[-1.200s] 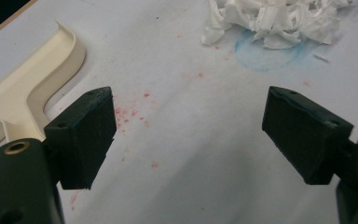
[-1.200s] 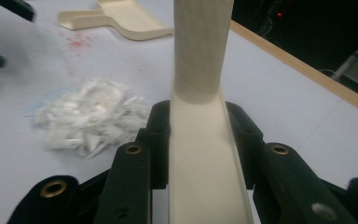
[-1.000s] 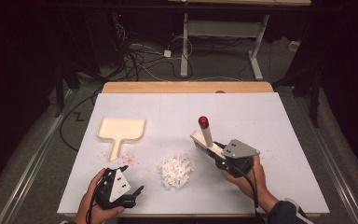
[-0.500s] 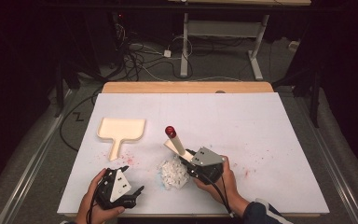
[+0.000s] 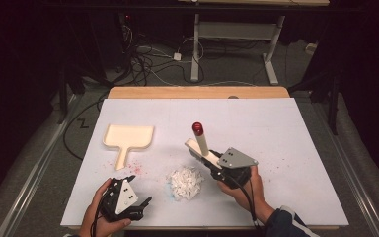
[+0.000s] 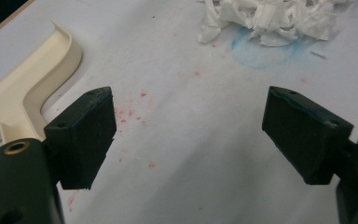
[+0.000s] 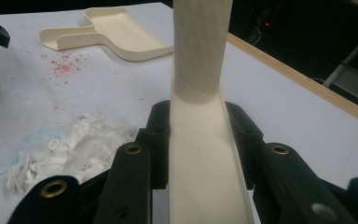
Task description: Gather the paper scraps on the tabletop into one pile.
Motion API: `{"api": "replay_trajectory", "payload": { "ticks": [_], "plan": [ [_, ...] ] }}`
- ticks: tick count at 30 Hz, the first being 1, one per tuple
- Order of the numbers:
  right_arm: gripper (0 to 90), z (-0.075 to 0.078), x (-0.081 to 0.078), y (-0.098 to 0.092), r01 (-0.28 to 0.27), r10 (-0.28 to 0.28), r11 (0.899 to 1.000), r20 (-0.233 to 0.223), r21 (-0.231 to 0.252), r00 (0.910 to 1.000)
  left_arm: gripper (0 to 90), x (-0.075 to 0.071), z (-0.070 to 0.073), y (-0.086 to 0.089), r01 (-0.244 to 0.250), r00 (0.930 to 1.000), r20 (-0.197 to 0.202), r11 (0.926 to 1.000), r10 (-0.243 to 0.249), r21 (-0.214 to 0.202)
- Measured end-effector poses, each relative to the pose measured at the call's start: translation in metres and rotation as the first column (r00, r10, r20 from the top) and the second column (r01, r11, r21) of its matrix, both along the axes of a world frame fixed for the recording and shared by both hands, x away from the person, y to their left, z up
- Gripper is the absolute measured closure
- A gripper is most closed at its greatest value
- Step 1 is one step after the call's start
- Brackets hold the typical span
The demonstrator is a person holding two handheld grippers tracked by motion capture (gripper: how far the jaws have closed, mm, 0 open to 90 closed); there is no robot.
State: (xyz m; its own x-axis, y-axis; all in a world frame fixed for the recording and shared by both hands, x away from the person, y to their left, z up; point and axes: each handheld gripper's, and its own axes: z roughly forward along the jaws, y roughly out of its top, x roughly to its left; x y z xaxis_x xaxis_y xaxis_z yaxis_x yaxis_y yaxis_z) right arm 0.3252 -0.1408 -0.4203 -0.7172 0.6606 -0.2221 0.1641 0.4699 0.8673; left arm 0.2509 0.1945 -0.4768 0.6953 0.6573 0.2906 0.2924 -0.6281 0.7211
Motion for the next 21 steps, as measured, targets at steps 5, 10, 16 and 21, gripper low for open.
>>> {"api": "replay_trajectory", "payload": {
  "ticks": [5,10,16,21],
  "plan": [
    [68.3,0.011,0.000,-0.031,0.004,-0.004,1.000,0.006,0.012,1.0000,16.7,0.000,0.001,0.001,-0.004,1.0000,0.003,1.0000,0.004,-0.001],
    [68.3,0.020,-0.004,-0.065,0.003,-0.003,1.000,0.008,0.006,1.0000,16.7,-0.001,0.001,0.000,-0.007,0.9999,0.008,1.0000,0.007,0.000],
    [68.2,0.026,-0.016,-0.107,-0.021,0.022,0.999,-0.040,0.038,0.9989,16.7,0.000,0.002,0.000,-0.017,0.9998,0.013,0.9998,0.017,0.003],
    [68.2,0.028,-0.027,-0.126,-0.072,0.081,0.994,-0.109,0.080,0.9907,16.7,0.001,0.002,0.000,-0.023,0.9996,0.014,0.9997,0.023,0.002]
  ]
}}
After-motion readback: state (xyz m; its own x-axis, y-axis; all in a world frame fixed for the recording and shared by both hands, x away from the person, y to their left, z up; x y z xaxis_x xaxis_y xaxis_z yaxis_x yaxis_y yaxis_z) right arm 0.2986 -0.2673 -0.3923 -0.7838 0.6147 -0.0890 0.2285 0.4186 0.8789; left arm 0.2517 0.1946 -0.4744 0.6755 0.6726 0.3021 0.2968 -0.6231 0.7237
